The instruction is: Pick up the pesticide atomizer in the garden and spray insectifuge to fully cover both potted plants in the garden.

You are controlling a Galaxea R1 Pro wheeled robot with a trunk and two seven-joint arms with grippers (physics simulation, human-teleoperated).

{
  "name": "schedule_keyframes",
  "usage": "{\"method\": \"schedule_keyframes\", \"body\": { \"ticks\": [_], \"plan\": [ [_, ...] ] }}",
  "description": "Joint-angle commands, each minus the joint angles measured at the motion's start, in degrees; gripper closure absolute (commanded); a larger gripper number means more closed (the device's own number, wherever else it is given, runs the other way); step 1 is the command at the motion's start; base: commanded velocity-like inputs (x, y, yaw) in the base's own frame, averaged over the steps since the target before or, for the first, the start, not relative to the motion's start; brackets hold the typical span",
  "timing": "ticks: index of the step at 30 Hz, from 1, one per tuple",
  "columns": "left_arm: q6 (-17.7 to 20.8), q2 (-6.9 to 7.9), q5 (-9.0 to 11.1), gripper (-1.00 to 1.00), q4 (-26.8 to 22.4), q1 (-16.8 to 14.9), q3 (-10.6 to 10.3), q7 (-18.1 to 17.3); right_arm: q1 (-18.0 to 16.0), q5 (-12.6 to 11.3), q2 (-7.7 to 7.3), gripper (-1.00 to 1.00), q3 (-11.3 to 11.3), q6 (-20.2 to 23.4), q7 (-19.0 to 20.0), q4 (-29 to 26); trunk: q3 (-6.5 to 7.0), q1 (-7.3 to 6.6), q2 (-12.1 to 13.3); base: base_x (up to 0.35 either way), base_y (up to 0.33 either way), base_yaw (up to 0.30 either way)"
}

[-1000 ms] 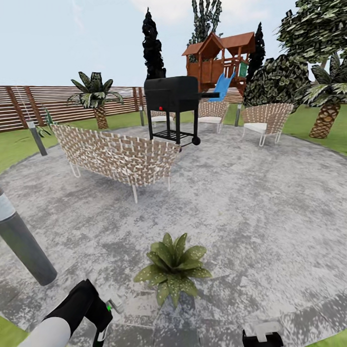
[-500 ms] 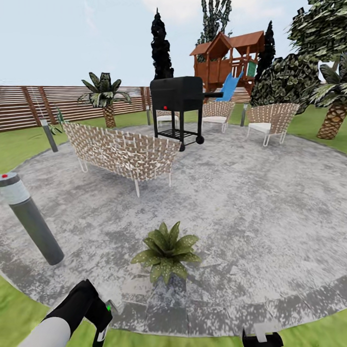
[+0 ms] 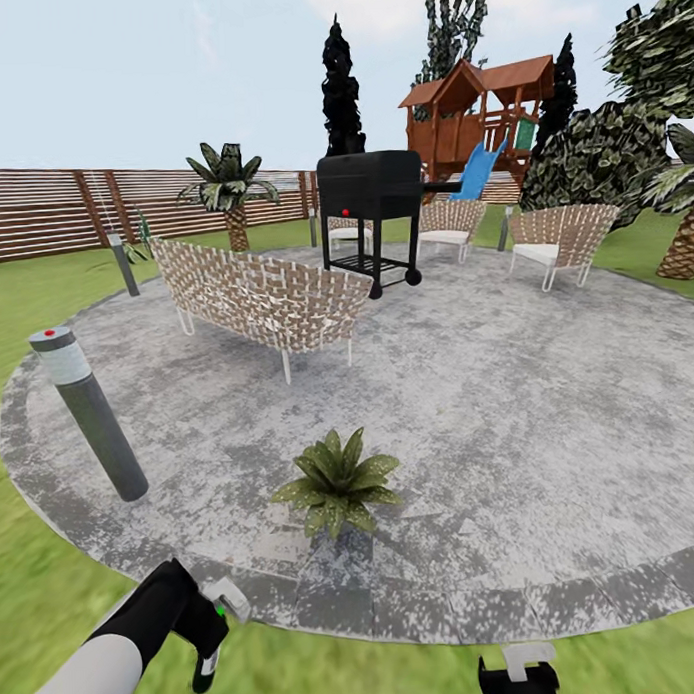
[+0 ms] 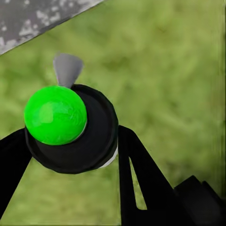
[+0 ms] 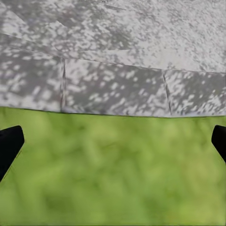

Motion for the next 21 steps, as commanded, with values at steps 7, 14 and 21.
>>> {"method": "schedule_keyframes", "body": {
  "ticks": [7,14,21],
  "plan": [
    [-11.42,-0.04,2.50,1.00,0.38,-0.15,-0.40,-2.94,-0.03,7.70,-0.91,-1.00,3.47,0.31,12.31,-13.74,-0.05,-0.01,-0.02,0.000,0.000,0.000],
    [-24.25,-0.01,2.02,1.00,-0.32,-0.85,-0.58,-14.92,-0.65,21.75,-1.59,-1.00,3.73,0.57,35.84,-21.02,-0.05,-0.01,-0.02,0.000,0.000,0.000],
    [-31.06,-1.47,1.94,1.00,0.39,-0.34,-2.27,-16.62,-2.39,24.02,-2.08,-1.00,3.73,0.58,53.26,-25.35,-0.05,-0.01,-0.02,0.000,0.000,0.000]
  ]
}}
